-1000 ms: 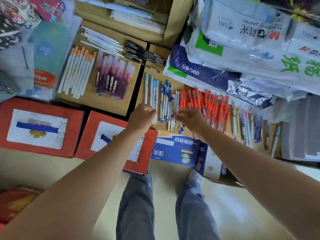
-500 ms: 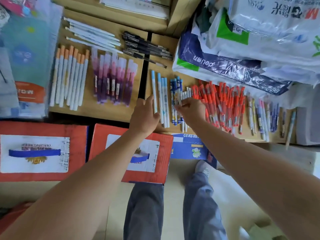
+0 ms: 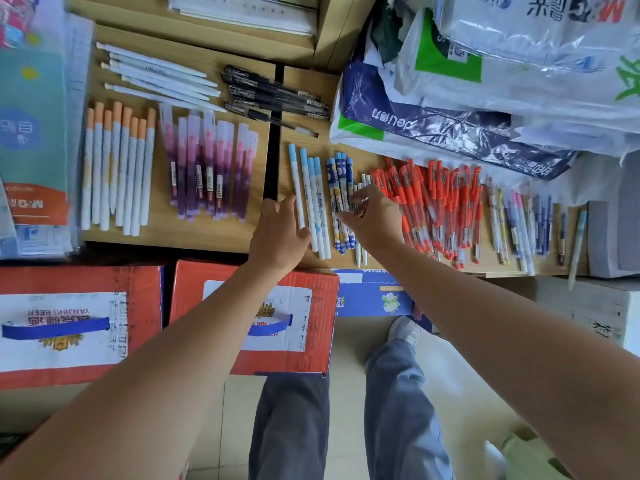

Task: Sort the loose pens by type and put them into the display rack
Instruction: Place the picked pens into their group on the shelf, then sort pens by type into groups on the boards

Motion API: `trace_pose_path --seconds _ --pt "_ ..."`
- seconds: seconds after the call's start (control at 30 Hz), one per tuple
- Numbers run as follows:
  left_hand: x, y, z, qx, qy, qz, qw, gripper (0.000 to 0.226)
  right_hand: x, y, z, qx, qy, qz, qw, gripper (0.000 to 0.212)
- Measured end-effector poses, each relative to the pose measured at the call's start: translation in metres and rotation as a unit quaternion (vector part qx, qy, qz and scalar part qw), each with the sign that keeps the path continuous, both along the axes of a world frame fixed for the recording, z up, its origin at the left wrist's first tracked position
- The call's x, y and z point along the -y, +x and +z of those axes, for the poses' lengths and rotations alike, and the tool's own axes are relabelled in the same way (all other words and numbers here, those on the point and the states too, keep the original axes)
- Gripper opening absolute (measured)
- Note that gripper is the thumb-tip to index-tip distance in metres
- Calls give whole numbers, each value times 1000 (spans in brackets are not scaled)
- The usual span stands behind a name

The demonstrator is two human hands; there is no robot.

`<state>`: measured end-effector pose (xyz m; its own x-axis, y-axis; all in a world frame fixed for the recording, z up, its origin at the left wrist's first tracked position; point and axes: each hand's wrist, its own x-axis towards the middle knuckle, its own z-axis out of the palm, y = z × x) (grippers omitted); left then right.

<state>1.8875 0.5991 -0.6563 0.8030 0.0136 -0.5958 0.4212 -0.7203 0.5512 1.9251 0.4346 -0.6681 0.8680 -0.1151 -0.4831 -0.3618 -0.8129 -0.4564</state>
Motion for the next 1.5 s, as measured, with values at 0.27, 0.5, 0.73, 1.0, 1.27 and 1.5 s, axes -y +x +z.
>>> trace_pose_path --seconds 0.27,0.5,0.73,1.0,1.27,1.5 --pt "21 5 18 119 31 30 992 29 47 -4 13 19 99 24 995 9" --pt "83 14 29 113 -25 -11 993 21 136 -18 15 31 54 -32 998 10" --pt "146 6 21 5 -23 -26 999 29 175 -18 16 59 54 1 997 14" --pt "183 15 9 2 38 62 997 51 201 -8 7 55 -12 2 998 41" --pt "208 27 4 24 76 120 990 68 217 -2 2 39 -23 -23 999 61" --pt "217 39 0 18 111 156 981 73 221 -4 -2 31 -17 -54 998 75"
